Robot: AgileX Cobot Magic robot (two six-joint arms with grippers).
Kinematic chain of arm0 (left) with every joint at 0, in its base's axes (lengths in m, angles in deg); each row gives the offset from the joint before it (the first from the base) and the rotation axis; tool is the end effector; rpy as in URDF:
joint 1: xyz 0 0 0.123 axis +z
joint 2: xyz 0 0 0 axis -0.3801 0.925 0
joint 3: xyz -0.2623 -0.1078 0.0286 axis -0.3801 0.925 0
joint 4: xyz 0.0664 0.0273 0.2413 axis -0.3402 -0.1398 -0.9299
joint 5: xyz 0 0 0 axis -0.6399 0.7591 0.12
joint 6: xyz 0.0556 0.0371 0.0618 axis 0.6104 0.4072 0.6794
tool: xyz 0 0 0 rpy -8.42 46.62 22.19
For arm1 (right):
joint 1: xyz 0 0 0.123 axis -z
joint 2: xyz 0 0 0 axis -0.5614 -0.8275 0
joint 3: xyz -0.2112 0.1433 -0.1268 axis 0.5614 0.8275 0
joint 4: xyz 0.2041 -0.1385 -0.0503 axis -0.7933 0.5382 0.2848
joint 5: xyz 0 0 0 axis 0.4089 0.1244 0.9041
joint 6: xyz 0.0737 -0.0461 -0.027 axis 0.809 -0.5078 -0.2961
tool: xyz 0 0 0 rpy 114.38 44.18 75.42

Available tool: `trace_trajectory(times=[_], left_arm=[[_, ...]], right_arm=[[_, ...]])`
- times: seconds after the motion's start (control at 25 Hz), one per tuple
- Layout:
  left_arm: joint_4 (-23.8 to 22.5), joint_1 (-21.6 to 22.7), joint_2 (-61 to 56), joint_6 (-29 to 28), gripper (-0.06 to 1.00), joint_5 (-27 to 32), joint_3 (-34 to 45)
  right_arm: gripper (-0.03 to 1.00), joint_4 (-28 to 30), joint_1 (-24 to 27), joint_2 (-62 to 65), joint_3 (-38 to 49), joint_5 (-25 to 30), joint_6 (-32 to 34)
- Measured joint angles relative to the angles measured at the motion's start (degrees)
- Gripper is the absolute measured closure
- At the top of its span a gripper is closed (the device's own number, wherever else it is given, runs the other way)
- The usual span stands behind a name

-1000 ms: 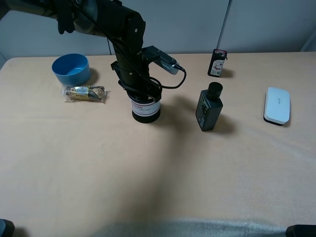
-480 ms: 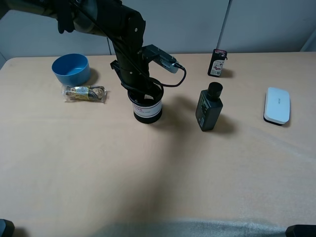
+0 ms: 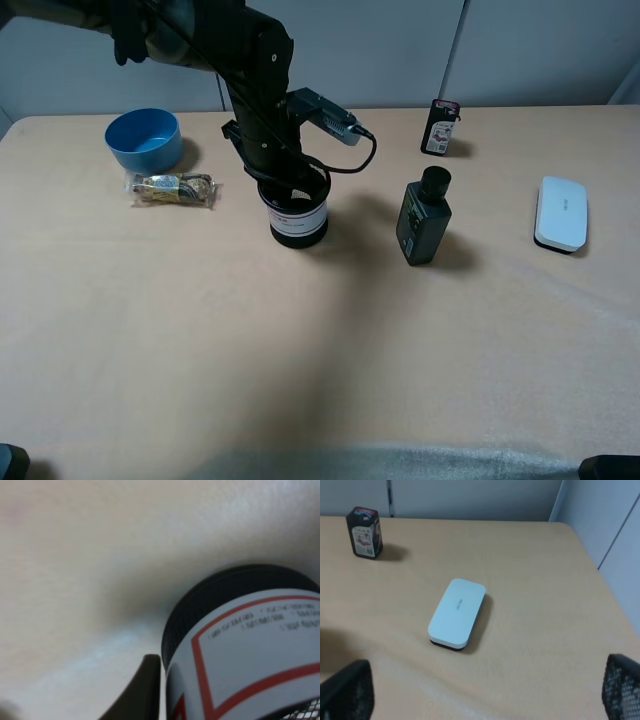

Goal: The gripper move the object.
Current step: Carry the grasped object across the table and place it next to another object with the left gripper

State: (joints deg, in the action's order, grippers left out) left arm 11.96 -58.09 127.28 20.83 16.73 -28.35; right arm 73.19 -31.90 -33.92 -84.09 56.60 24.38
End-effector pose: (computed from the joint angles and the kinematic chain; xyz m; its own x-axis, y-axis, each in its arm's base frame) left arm 0.3678 -0.2554 0.1360 -0.6831 0.6781 -0.2712 0.6741 0.7284 0.1231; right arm -0.0037 -0.0034 0.2788 -0.4274 -0.0705 -0.9013 0.0373 0.9947 -0.0955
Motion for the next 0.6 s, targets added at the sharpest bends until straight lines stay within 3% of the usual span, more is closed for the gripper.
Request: trace_trajectory(times=[0.32, 0.6], left_arm=[[-1.11, 1.67, -7.94, -2.42, 0.75, 2.24, -0.59], [-5.09, 2.41, -14.71, -6.62, 0.75, 8.37, -0.65]], right_arm=[[0.27, 0.0, 0.0, 0.0, 0.0, 0.0, 0.0], [0.27, 0.0, 0.0, 0.0, 0.0, 0.0, 0.0]])
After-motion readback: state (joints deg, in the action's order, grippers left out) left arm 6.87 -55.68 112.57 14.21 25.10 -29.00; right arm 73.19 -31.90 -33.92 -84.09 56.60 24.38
